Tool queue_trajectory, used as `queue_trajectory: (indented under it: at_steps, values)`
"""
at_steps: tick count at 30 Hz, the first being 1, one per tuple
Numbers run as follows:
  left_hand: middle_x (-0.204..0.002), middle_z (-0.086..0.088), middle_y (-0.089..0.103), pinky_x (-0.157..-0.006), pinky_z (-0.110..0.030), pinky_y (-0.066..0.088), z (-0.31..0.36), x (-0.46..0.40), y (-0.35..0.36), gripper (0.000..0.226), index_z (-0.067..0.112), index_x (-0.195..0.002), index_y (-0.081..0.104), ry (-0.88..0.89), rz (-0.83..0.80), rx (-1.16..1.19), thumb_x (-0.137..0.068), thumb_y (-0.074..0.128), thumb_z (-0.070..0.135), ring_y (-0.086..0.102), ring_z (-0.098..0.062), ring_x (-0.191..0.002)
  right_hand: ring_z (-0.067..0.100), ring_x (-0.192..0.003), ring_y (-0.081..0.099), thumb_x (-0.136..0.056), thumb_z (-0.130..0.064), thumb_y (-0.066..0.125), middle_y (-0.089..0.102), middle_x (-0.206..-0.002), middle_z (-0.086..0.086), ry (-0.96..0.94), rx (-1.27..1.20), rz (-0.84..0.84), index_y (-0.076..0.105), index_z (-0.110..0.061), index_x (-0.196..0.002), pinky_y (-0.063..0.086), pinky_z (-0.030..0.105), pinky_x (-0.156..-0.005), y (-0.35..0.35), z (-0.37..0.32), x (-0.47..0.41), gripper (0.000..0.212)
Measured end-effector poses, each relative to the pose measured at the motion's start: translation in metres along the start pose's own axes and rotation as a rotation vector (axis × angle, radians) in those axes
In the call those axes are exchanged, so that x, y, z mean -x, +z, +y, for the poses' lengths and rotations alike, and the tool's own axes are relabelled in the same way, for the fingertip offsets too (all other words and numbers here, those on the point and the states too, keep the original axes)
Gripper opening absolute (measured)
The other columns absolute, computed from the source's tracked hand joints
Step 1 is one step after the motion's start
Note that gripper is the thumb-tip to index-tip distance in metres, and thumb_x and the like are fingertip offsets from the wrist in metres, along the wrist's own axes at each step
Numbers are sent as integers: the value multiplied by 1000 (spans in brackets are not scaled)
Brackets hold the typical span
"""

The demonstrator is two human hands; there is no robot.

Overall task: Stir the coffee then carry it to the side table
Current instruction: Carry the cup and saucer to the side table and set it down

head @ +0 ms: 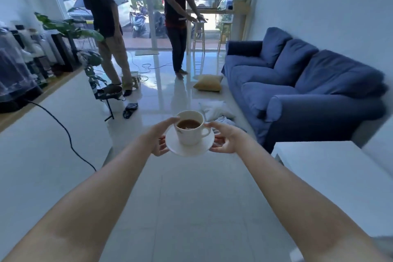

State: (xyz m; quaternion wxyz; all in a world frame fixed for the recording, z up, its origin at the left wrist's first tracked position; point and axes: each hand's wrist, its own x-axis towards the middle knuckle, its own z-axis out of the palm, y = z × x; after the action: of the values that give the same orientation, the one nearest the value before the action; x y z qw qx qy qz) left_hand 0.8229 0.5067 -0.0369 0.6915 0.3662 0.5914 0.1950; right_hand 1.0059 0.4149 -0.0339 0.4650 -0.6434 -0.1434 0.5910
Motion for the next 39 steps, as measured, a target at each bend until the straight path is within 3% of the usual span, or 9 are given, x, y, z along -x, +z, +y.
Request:
queue_trajectory:
  at_steps: [2,7,12,17,22,27,30,36,39]
  values:
    - [-94,-5,61,-97,-31,52,9,-15,32,65,4,-91,55,-4,-41,-42,-60,83,53,61,-18,-87,23,-83,64,-72,-27,77,62,-107,12,1,-54,40,56,-2,-119,56,30,-49,-29,-6,-6,57]
    - [-79,-5,58,-96,-29,52,30,-44,121,59,3,-84,53,-9,-142,-166,-65,80,53,58,-16,-71,24,-84,61,-78,-26,73,60,-100,13,-40,-166,161,56,-4,-103,53,39,-79,-100,-22,-18,37]
    - [-78,-2,59,-97,-26,50,43,-79,204,54,8,-85,57,-49,-291,-267,-66,80,53,59,-14,-70,23,-76,61,-75,-26,75,61,-91,12,-45,-258,302,58,-5,-100,55,35,-67,-167,-34,-34,37]
    - [-75,-1,62,-73,-25,53,57,-107,286,51,11,-88,60,-53,-423,-389,-64,82,51,61,-14,-66,25,-83,60,-74,-25,76,60,-95,12,-42,-398,425,58,-3,-92,56,36,-78,-232,-44,-48,34]
    - [-82,-1,65,-91,-29,53,60,-130,359,57,12,-94,62,-60,-497,-476,-57,86,48,63,-16,-76,27,-94,62,-68,-23,77,62,-110,12,-34,-528,560,57,-6,-117,57,36,-67,-285,-44,-57,56]
    - [-92,-3,71,-84,-31,57,56,-153,438,74,11,-105,62,-137,-569,-557,-47,90,48,68,-19,-82,28,-104,61,-65,-23,76,62,-113,13,-34,-608,656,57,-5,-120,56,34,-64,-341,-46,-64,60]
    - [-100,-2,71,-92,-35,54,51,-167,487,81,12,-110,60,-129,-624,-603,-44,90,48,69,-19,-93,28,-100,62,-62,-22,76,62,-108,12,-30,-664,701,58,-5,-120,56,33,-66,-383,-45,-73,64]
    - [-108,-6,68,-92,-37,51,44,-189,585,77,12,-114,58,-124,-706,-719,-50,89,44,65,-21,-99,28,-96,63,-67,-22,78,62,-110,13,-46,-743,765,58,-4,-115,56,34,-65,-461,-42,-82,54]
    - [-108,-5,67,-83,-37,53,41,-195,626,74,11,-114,59,-134,-761,-781,-53,88,42,64,-21,-95,27,-88,63,-70,-21,77,61,-96,12,-53,-771,787,60,-5,-100,55,32,-66,-496,-39,-85,38]
